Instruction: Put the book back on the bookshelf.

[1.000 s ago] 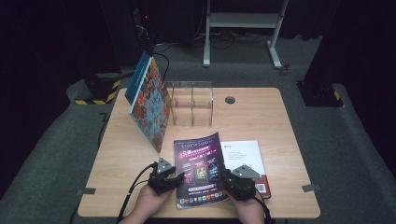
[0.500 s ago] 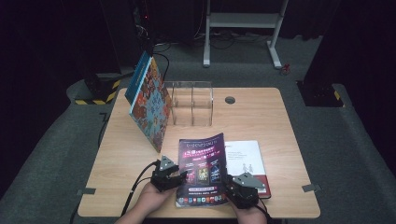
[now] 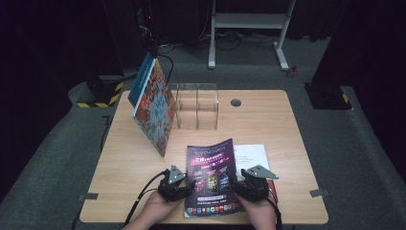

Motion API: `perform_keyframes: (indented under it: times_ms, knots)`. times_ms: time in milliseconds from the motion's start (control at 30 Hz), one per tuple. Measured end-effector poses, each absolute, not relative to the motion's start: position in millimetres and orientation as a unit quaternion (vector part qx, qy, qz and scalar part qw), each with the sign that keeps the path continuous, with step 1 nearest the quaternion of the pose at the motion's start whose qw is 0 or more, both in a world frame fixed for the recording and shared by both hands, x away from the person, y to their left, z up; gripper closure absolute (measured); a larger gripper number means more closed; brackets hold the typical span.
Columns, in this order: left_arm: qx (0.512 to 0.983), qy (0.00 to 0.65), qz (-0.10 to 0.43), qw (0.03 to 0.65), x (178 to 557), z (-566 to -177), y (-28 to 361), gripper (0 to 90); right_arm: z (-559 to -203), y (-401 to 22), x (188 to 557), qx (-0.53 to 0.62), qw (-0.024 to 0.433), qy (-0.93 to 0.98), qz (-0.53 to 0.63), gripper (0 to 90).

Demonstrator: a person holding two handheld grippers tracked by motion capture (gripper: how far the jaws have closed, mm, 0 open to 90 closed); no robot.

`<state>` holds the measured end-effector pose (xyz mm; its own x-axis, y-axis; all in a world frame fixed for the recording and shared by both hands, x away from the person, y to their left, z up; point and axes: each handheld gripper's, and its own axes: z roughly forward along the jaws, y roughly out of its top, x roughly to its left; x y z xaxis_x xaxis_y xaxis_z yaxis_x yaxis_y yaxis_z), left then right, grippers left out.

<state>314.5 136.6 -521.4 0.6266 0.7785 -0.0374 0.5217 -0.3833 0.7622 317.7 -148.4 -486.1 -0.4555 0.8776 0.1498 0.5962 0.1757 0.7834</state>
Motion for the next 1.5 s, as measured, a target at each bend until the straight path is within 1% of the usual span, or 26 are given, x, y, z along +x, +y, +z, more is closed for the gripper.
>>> perform_keyframes:
  times_ms: [100, 200, 233, 333, 400, 433, 467, 567, 600, 633, 667, 733, 800, 833, 867, 900, 933, 1033, 1100, 1267, 1400, 1433, 1467, 1500]
  knots:
    - [0.814, 0.398, 0.163, 0.389, 312, -522, 136, 51.8, -488, -145, 324, 0.49, 0.162, 0.754, 0.406, 44.0]
    - [0.813, 0.4, 0.167, 0.389, 310, -522, 135, 51.5, -489, -143, 326, 0.49, 0.155, 0.758, 0.402, 45.6]
    - [0.816, 0.393, 0.178, 0.385, 310, -522, 136, 51.4, -489, -143, 326, 0.489, 0.153, 0.759, 0.402, 47.6]
    - [0.814, 0.397, 0.172, 0.387, 310, -522, 136, 51.0, -490, -143, 325, 0.485, 0.152, 0.762, 0.402, 50.1]
    - [0.812, 0.402, 0.169, 0.389, 310, -522, 136, 48.9, -489, -142, 323, 0.484, 0.148, 0.764, 0.401, 50.6]
    - [0.81, 0.408, 0.165, 0.389, 311, -522, 136, 47.0, -489, -142, 321, 0.481, 0.146, 0.766, 0.4, 52.7]
    - [0.808, 0.412, 0.161, 0.389, 312, -522, 137, 47.0, -489, -142, 321, 0.481, 0.146, 0.766, 0.4, 52.7]
    - [0.801, 0.431, 0.14, 0.391, 318, -523, 141, 42.4, -489, -141, 316, 0.479, 0.149, 0.768, 0.398, 55.9]
    - [0.802, 0.43, 0.139, 0.391, 318, -523, 141, 41.4, -489, -140, 316, 0.478, 0.152, 0.769, 0.397, 58.0]
    - [0.8, 0.434, 0.141, 0.39, 317, -523, 141, 40.5, -489, -139, 314, 0.471, 0.162, 0.774, 0.391, 61.9]
    - [0.8, 0.434, 0.141, 0.39, 317, -523, 141, 39.9, -489, -139, 314, 0.471, 0.162, 0.774, 0.391, 61.9]
    - [0.801, 0.432, 0.143, 0.39, 318, -523, 141, 39.2, -489, -138, 314, 0.468, 0.158, 0.774, 0.396, 68.7]
    - [0.799, 0.435, 0.144, 0.389, 318, -524, 141, 37.6, -488, -136, 312, 0.458, 0.169, 0.778, 0.396, 70.9]
    - [0.8, 0.433, 0.142, 0.389, 318, -524, 141, 35.6, -485, -132, 308, 0.445, 0.186, 0.781, 0.397, 73.4]
    - [0.8, 0.433, 0.142, 0.389, 318, -524, 141, 34.5, -485, -132, 308, 0.445, 0.186, 0.781, 0.397, 73.4]
    - [0.804, 0.427, 0.145, 0.387, 318, -524, 141, 33.1, -482, -130, 304, 0.434, 0.193, 0.778, 0.41, 76.6]
    - [0.804, 0.428, 0.143, 0.387, 318, -524, 140, 32.0, -481, -130, 303, 0.429, 0.195, 0.776, 0.419, 78.0]
    - [0.803, 0.431, 0.141, 0.387, 318, -524, 141, 29.9, -478, -128, 300, 0.418, 0.195, 0.774, 0.434, 79.9]
    - [0.797, 0.439, 0.133, 0.393, 319, -524, 144, 29.6, -477, -125, 296, 0.403, 0.204, 0.778, 0.436, 80.2]
    - [0.79, 0.448, 0.125, 0.399, 321, -523, 148, 29.1, -474, -127, 294, 0.393, 0.203, 0.773, 0.455, 80.5]
    - [0.782, 0.457, 0.114, 0.407, 322, -523, 151, 28.5, -468, -128, 289, 0.379, 0.219, 0.762, 0.477, 80.6]
    - [0.775, 0.462, 0.109, 0.418, 322, -522, 153, 28.6, -464, -128, 286, 0.37, 0.23, 0.754, 0.492, 80.6]
    - [0.775, 0.462, 0.109, 0.418, 322, -522, 153, 28.6, -464, -128, 286, 0.37, 0.23, 0.754, 0.492, 80.6]
    - [0.775, 0.458, 0.111, 0.422, 323, -522, 155, 28.6, -461, -129, 283, 0.362, 0.24, 0.747, 0.503, 80.7]
